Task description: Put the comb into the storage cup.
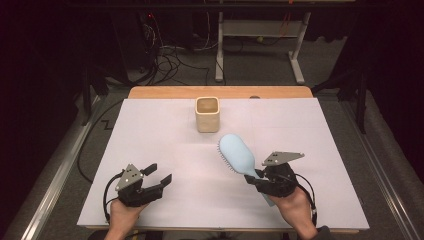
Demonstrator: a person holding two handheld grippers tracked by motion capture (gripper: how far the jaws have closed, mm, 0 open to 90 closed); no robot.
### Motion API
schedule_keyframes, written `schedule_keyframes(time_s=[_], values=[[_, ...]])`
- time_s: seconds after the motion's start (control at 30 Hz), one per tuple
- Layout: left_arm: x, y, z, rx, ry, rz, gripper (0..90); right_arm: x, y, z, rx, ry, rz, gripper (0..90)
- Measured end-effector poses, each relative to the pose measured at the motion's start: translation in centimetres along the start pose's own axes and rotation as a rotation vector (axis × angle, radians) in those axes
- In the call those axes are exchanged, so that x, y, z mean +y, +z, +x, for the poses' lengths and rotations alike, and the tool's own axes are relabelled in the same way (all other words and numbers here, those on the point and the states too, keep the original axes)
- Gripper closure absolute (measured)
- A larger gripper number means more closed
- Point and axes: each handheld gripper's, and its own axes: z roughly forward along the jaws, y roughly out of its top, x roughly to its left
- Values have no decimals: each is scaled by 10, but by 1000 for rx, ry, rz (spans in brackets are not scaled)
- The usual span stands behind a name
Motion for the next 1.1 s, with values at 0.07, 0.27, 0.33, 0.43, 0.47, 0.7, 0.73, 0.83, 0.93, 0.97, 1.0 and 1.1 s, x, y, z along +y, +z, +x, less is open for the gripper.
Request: schedule_keyframes(time_s=[0.07, 0.27, 0.33, 0.43, 0.47, 0.7, 0.73, 0.83, 0.93, 0.97, 1.0, 1.1], values=[[0, 2, -1, 1, 2, 2, 332, 1, 1, 2, 13, -10, -3, 701], [1, 4, -3, -3, 6, 6, 332, 5, 8, 10, 36, -29, 5, 702], [1, 5, -4, -8, 8, 4, 332, 5, 9, 11, 41, -37, 7, 701], [3, 8, -6, -17, 26, 17, 329, 7, 11, 14, 48, -41, 10, 702], [4, 10, -7, -20, 34, 16, 329, 7, 12, 14, 49, -43, 10, 701], [13, 15, -11, -44, 33, 1, 321, 9, 14, 18, 61, -55, 5, 701], [14, 16, -13, -48, 36, 0, 321, 9, 14, 18, 62, -56, 6, 701], [18, 20, -16, -63, 41, 7, 321, 9, 13, 18, 62, -58, 5, 701], [22, 24, -20, -80, 47, 13, 321, 9, 13, 19, 63, -58, 5, 701], [23, 25, -20, -86, 50, 18, 322, 9, 13, 19, 64, -59, 5, 701], [25, 26, -22, -94, 48, 23, 324, 9, 13, 19, 64, -61, 5, 701], [29, 30, -24, -129, 43, 29, 325, 8, 14, 19, 64, -56, 5, 701]])
